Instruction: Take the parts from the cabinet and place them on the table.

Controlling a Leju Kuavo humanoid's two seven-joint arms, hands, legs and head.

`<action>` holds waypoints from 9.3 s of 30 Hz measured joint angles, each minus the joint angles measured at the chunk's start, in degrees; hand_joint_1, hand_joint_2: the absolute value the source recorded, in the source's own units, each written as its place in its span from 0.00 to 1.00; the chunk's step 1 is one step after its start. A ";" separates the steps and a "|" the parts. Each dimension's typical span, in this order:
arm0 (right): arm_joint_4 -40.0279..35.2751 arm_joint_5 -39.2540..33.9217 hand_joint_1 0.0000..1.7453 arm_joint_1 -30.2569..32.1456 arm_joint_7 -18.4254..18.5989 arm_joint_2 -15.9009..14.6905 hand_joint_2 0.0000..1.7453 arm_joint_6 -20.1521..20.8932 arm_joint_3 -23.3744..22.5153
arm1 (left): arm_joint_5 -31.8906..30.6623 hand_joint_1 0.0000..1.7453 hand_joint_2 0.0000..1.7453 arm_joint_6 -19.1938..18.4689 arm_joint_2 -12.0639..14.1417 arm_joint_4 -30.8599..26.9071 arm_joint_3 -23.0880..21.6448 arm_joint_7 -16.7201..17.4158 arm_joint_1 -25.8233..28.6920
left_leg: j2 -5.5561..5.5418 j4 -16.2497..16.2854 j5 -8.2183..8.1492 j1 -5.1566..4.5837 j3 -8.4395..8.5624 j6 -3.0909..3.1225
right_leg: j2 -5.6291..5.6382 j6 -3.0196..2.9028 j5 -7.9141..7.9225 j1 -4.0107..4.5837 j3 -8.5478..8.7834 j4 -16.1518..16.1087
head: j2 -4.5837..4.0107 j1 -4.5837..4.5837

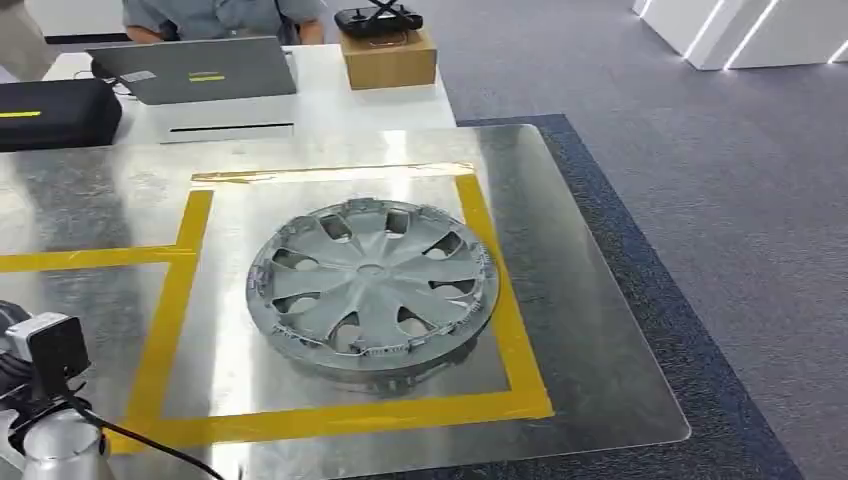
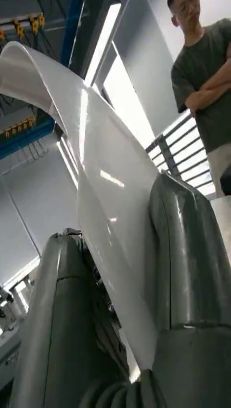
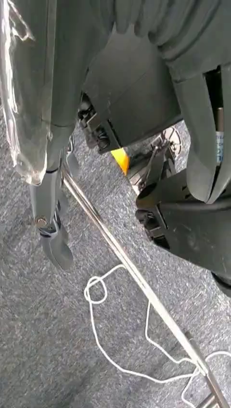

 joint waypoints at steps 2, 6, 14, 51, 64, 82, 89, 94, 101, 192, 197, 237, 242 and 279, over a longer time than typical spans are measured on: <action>0.00 -0.09 0.00 0.15 0.00 0.00 1.00 0.09 0.00 | -0.35 1.00 1.00 0.00 -0.53 0.02 -0.50 -0.13 0.18 | 0.00 -0.01 0.00 0.02 0.03 -0.01 | 0.01 -0.06 -0.05 0.01 0.00 0.05 | 0.00 0.00; -0.02 -0.39 0.00 0.35 0.00 0.00 1.00 0.24 0.00 | -0.68 1.00 1.00 0.00 -1.04 0.02 -1.40 -0.22 0.39 | 0.00 -0.01 -0.01 0.01 0.05 -0.01 | 0.01 -0.05 -0.06 0.01 0.00 0.07 | 0.00 0.00; -0.09 -0.79 0.00 0.49 0.00 0.02 1.00 -0.24 0.35 | 0.24 1.00 1.00 0.00 -2.43 -0.37 -1.86 -1.81 0.84 | 0.00 -0.01 -0.01 0.01 0.05 -0.01 | 0.01 -0.05 -0.07 0.00 0.01 0.08 | 0.00 0.00; -0.09 -3.85 0.00 0.53 0.00 0.46 1.00 -0.85 1.42 | 17.57 1.00 1.00 0.00 -4.62 -4.15 -4.81 -8.39 3.66 | 0.01 -0.02 -0.07 0.02 0.10 -0.05 | 0.02 -0.06 -0.12 0.01 0.03 0.08 | 0.00 -0.02; 0.04 -5.79 0.00 0.57 -0.02 0.46 1.00 1.97 1.40 | 17.72 1.00 1.00 0.00 -4.62 -4.15 -5.84 -8.42 4.03 | 0.01 -0.02 -0.07 0.02 0.10 -0.05 | 0.03 -0.06 -0.12 0.01 0.04 0.08 | 0.00 -0.02; 0.07 -5.99 0.00 0.58 -0.02 0.46 1.00 2.12 1.38 | 17.77 1.00 1.00 0.00 -4.62 -4.15 -5.86 -8.44 4.09 | 0.01 -0.02 -0.07 0.02 0.10 -0.05 | 0.03 -0.06 -0.12 0.01 0.04 0.08 | 0.00 -0.02; -0.02 -8.31 0.00 1.15 -0.17 0.46 1.00 6.71 0.31 | 17.51 1.00 1.00 0.00 -4.64 -4.55 -5.86 -9.18 4.52 | 0.01 -0.02 -0.07 0.02 0.10 -0.05 | 0.03 -0.06 -0.12 0.01 0.04 0.08 | 0.00 -0.02; -0.59 -9.03 0.00 1.55 -0.17 0.44 1.00 8.35 -0.22 | 17.00 1.00 1.00 0.00 -4.71 -4.85 -6.01 -9.20 4.88 | 0.01 -0.02 -0.07 0.02 0.10 -0.05 | 0.03 -0.06 -0.12 0.01 0.05 0.08 | 0.00 -0.02; -0.72 -9.88 0.00 1.79 -0.22 0.46 1.00 8.83 -1.31 | 34.59 1.00 1.00 -0.06 -5.04 -4.94 -8.26 -8.02 6.07 | 0.02 -0.02 -0.07 0.02 0.11 -0.05 | 0.04 -0.06 -0.12 0.02 0.05 0.08 | 0.00 -0.04; -1.97 -7.96 0.00 2.47 -0.17 0.37 0.00 8.33 -1.57 | 52.37 0.00 0.00 -2.16 -6.04 -14.27 -1.20 -13.70 11.04 | 0.02 -0.03 -0.17 0.03 0.25 -0.06 | 0.05 -0.03 -0.26 0.02 0.17 0.08 | 0.00 -0.04; -1.95 -7.98 0.00 2.46 -0.18 0.37 0.00 8.41 -1.49 | 52.48 0.00 0.00 -2.10 -6.04 -14.03 -0.74 -13.70 10.97 | 0.02 -0.03 -0.20 0.02 0.25 -0.04 | 0.05 -0.03 -0.27 0.02 0.17 0.08 | 0.00 -0.02; -3.78 -10.71 0.00 3.68 -0.17 -0.13 0.00 7.04 -1.62 | 42.68 0.00 0.00 -6.36 -4.25 -8.83 -9.71 -8.63 8.65 | 0.01 -0.03 -0.24 0.01 0.28 -0.01 | 0.03 -0.07 -0.31 0.01 0.19 0.08 | 0.00 0.00; -6.70 -10.88 0.00 4.77 -0.18 -0.74 0.00 5.60 -2.05 | 38.58 0.00 0.00 -9.74 -2.76 -4.79 -15.02 -6.12 6.90 | 0.01 -0.03 -0.25 0.01 0.27 -0.01 | 0.02 -0.07 -0.31 0.01 0.20 0.08 | 0.00 0.00; -28.26 -1.57 0.00 8.82 0.13 -9.40 0.00 9.66 -15.08 | 23.65 0.00 0.00 -19.67 1.81 3.47 -27.72 -0.07 3.43 | 0.11 -0.06 -0.26 -0.15 -0.09 -0.01 | 0.14 -0.06 -0.40 -0.13 -0.49 0.46 | 0.00 -0.07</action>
